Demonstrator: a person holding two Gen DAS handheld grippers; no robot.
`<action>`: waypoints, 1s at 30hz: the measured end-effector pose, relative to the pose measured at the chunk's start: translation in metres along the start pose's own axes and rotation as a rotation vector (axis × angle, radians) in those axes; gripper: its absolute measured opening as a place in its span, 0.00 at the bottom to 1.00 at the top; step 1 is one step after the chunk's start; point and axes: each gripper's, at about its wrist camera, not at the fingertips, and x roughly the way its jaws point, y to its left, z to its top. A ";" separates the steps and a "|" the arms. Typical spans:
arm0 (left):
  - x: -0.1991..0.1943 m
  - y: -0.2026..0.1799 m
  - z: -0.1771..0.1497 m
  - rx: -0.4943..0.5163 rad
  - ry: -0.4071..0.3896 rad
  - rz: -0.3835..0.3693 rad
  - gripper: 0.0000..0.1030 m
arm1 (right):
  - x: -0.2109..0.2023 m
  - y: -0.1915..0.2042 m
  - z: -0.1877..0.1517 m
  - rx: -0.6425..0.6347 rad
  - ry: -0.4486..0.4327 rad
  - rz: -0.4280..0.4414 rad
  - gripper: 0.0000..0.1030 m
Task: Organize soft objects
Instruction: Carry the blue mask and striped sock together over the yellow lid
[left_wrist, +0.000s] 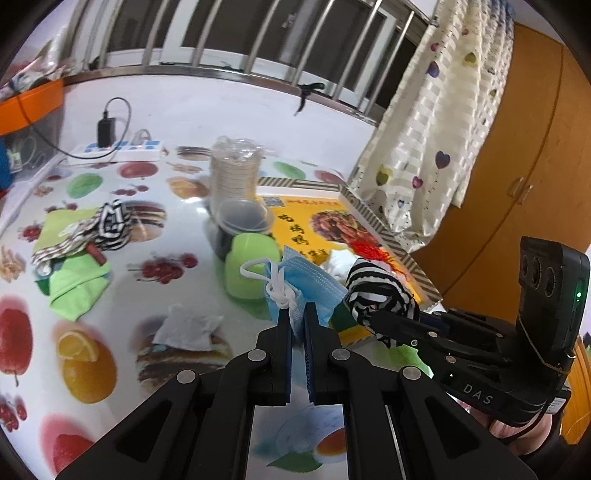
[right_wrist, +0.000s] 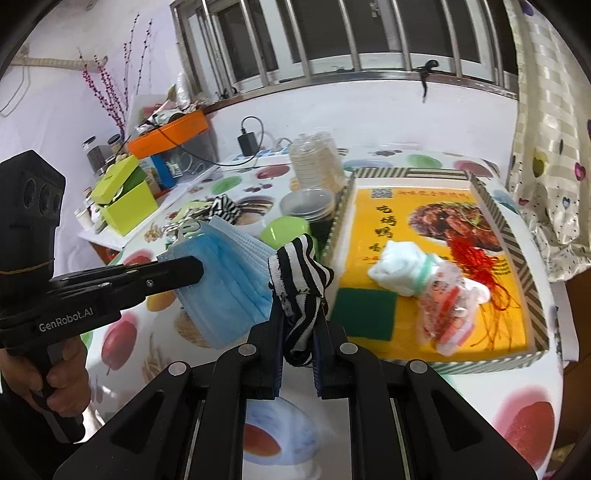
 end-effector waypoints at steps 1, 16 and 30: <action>0.002 -0.002 0.001 0.003 0.002 -0.004 0.06 | -0.001 -0.003 0.000 0.004 -0.002 -0.006 0.13; 0.036 -0.042 0.017 0.064 0.029 -0.067 0.05 | -0.017 -0.053 -0.001 0.083 -0.019 -0.095 0.13; 0.087 -0.059 0.018 0.084 0.112 -0.092 0.06 | 0.005 -0.088 -0.008 0.140 0.062 -0.151 0.13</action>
